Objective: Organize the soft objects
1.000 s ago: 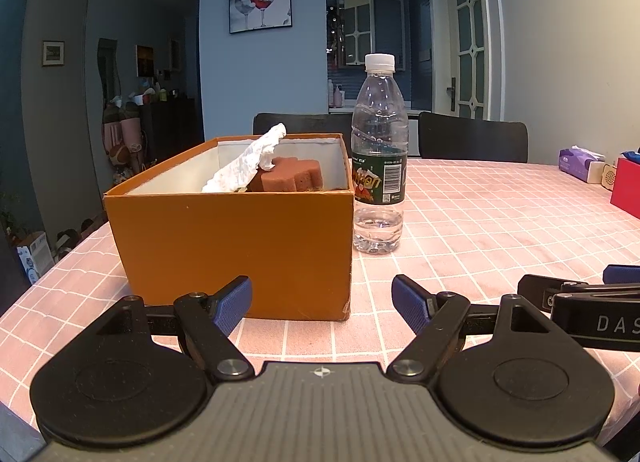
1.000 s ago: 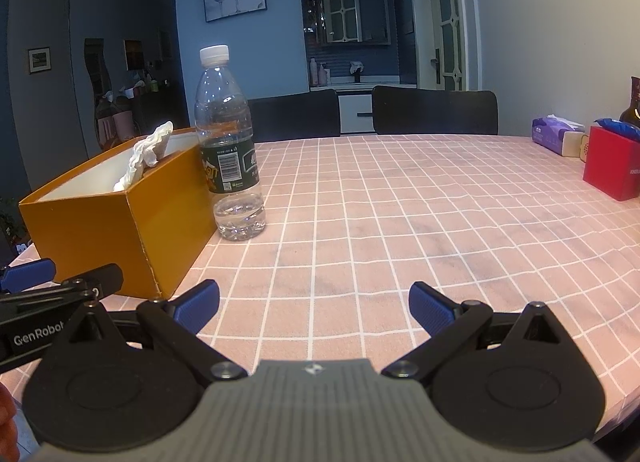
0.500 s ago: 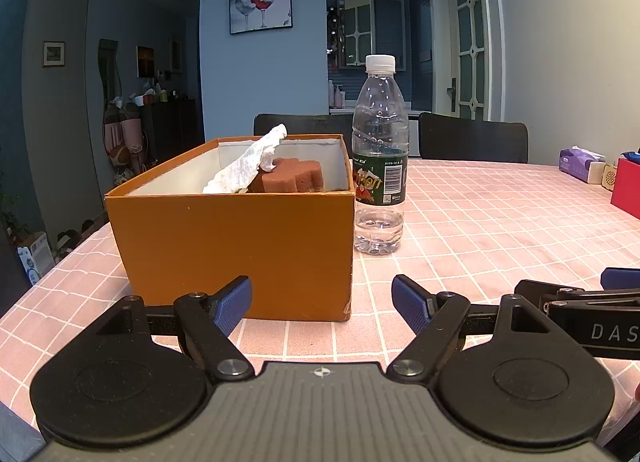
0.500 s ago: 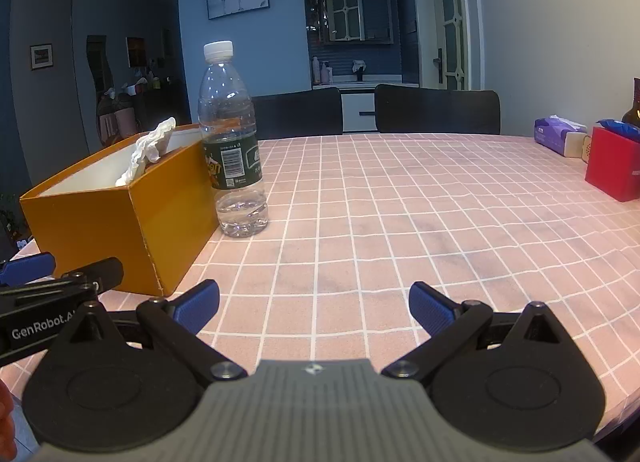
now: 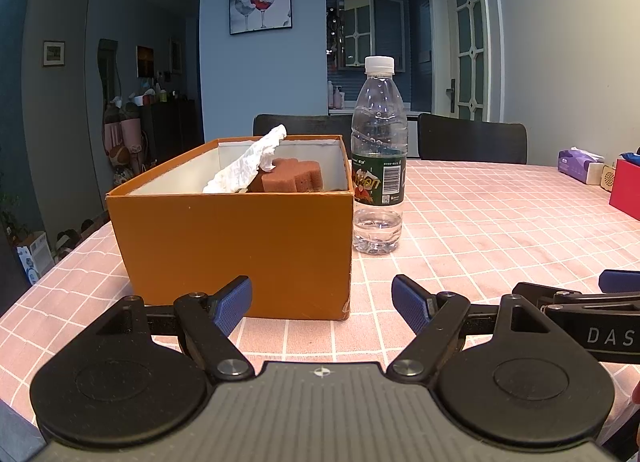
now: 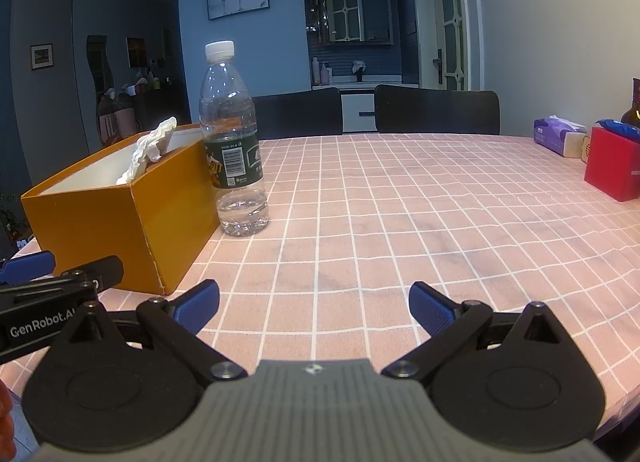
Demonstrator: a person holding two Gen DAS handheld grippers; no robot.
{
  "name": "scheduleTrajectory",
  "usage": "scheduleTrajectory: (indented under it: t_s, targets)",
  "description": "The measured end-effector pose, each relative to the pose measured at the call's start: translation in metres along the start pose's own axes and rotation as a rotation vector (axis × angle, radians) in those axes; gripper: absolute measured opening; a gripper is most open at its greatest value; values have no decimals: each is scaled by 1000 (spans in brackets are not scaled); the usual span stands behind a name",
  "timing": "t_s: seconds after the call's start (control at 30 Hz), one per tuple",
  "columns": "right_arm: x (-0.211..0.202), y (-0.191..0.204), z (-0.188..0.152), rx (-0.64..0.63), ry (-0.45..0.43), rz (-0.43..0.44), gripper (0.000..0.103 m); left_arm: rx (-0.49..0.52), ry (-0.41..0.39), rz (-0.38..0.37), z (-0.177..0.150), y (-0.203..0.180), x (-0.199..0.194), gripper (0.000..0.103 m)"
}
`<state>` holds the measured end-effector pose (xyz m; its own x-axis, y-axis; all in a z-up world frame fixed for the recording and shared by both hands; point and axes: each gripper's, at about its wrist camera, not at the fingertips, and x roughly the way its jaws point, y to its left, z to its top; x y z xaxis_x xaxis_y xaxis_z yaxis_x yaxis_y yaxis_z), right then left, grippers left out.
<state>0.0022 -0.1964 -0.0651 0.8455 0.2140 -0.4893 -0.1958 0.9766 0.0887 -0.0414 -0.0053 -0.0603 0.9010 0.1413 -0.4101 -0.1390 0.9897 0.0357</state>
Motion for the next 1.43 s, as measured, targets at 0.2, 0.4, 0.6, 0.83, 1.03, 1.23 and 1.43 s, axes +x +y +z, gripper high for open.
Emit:
scheduleTrajectory:
  t_s: [0.2, 0.4, 0.6, 0.83, 1.03, 1.23, 1.43]
  targets:
    - [0, 0, -1, 0, 0, 0, 99, 0, 1, -1, 0, 0, 0, 93]
    - [-1, 0, -2, -1, 0, 1, 99, -1, 2, -4, -1, -1, -1, 93]
    - [-1, 0, -2, -1, 0, 0, 99, -1, 1, -4, -1, -2, -1, 93]
    - [-1, 0, -4, -2, 3, 0, 99, -2, 3, -4, -1, -2, -2, 93]
    - [0, 0, -4, -1, 6, 0, 99, 0, 5, -7, -2, -3, -2, 93]
    - [0, 0, -6, 2, 14, 1, 99, -2, 5, -9, -2, -3, -2, 93]
    - [2, 1, -6, 4, 20, 1, 99, -5, 8, -13, -2, -4, -1, 93]
